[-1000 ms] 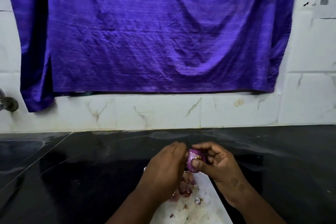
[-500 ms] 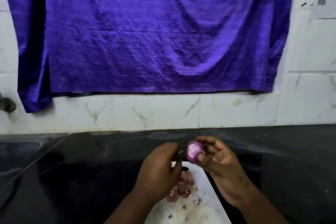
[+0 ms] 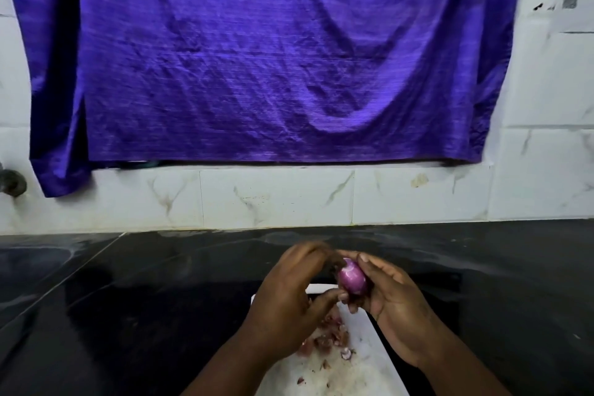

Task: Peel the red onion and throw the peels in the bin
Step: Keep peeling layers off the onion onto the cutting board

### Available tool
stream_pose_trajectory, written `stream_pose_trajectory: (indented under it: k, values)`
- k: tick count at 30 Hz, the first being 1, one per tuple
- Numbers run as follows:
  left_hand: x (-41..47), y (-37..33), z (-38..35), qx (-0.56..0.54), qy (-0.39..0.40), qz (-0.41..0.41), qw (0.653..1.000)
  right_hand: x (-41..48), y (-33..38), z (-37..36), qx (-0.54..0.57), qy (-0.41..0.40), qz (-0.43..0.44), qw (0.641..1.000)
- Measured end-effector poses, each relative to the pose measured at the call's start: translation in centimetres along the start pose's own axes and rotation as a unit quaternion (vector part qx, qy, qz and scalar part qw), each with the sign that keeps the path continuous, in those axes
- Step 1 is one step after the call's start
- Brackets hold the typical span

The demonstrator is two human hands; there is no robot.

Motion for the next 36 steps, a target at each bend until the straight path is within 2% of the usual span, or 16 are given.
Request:
stream_pose_trajectory:
  k: [5,12,16,23,28,36]
  values:
    - [0.1,-0.2,-0.1,-0.032,-0.014,0.004,0.999,0.2,-0.5,-0.1,-0.012,-0.001,-0.007,1.000]
    - [-0.2,-0.2,-1.1,0.006,0.067,-0.017,0.998,0.1,-0.5,0.0,-0.059,-0.005,-0.006,0.998]
    - [-0.3,0.0,-1.3,0.029,0.073,-0.012,0.997,0.0,-0.4,-0.2,-0.060,-0.011,-0.006,0.998]
    - [-0.4,0.3,-1.3,0.044,0.009,-0.022,0.999,0.2,-0.3,0.1,-0.006,-0.030,-0.009,1.000]
    - [-0.2,0.8,-0.7,0.031,-0.062,-0.008,0.998,0.1,-0.2,-0.2,-0.017,-0.013,-0.005,1.000]
    - [-0.2,0.5,-1.2,0.035,-0.011,-0.023,0.999,0.2,-0.5,0.2,-0.051,-0.029,-0.016,0.998]
Point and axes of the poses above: each hand's wrist, its own x-axis towards the middle knuckle, its own z-axis out of the back of the hand, y = z × x, the point moved 6 cm from there along x, towards the middle knuckle, and after that the axes turned 8 degrees about -y, right-handed, at the moved point
